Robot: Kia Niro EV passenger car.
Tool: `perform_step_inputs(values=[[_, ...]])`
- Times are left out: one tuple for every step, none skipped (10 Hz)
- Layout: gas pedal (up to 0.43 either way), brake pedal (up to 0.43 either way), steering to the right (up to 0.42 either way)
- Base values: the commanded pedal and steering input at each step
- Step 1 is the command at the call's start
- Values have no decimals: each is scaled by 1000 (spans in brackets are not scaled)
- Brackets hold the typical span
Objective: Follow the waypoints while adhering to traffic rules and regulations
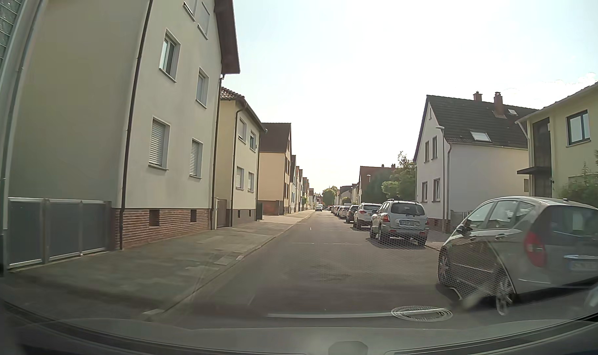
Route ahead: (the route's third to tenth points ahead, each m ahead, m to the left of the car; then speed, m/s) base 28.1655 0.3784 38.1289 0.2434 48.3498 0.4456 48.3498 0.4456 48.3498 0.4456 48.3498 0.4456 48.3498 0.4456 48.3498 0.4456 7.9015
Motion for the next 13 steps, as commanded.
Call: perform_step_inputs(values=[[130,30,0],[118,30,0],[118,30,10],[87,30,18],[39,30,12],[39,30,9],[0,30,9],[0,30,8],[0,30,6],[0,30,4],[0,30,2],[0,30,1],[0,30,1]])
